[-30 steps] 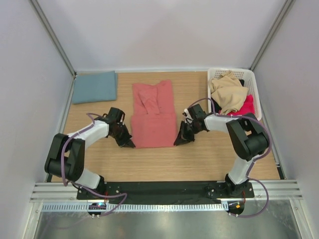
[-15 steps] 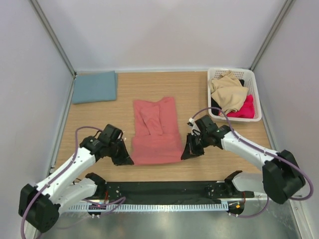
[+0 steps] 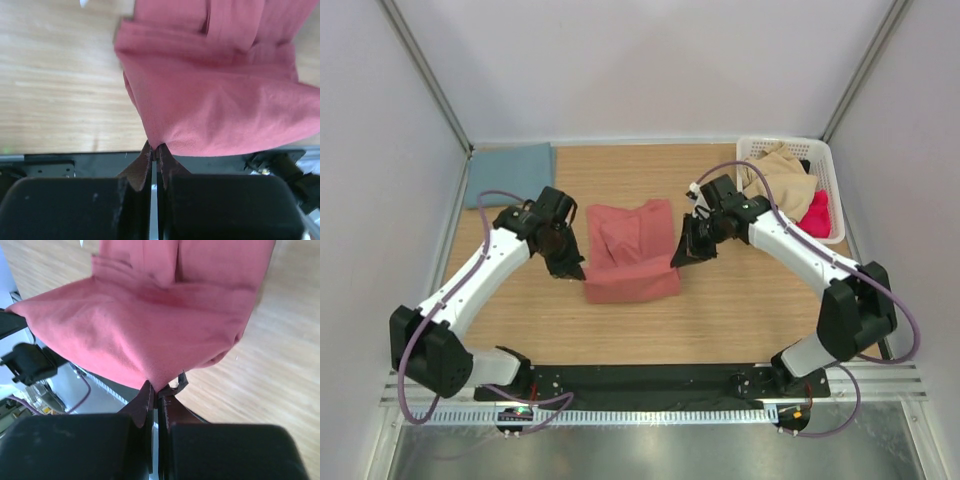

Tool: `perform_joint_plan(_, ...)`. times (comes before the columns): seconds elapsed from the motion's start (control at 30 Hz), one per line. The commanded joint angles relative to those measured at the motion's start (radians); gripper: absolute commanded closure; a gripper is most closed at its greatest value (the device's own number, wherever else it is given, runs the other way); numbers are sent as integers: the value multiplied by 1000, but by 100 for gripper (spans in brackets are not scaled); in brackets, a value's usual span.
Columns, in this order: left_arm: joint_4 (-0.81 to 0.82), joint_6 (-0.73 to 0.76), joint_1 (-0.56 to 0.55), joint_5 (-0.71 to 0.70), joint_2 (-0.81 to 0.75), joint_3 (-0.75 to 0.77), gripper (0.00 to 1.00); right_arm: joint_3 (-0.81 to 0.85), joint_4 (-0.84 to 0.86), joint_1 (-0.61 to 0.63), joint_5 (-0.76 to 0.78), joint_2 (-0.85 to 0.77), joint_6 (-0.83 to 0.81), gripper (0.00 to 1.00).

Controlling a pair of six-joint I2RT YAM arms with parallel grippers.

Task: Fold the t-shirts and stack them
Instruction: Fold the tshirt

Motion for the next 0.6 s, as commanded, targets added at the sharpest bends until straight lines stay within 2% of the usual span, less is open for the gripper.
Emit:
perform_joint_plan(0.0,-2,95,64,-49,67,119,100,121,-22,-44,0,88,-48,99)
perform_joint_plan(0.17,4,164,147,-40,239,284,100,291,-57,-98,-23,231,-90,99)
perform_joint_plan(0.3,-1,213,164,-34,362,431,100,435,-85,-127,-53,335,-107,99)
perform_joint_plan(0.57,-1,230,183,-13,518,608,100,602,-114,-159,-86,489,-103,99)
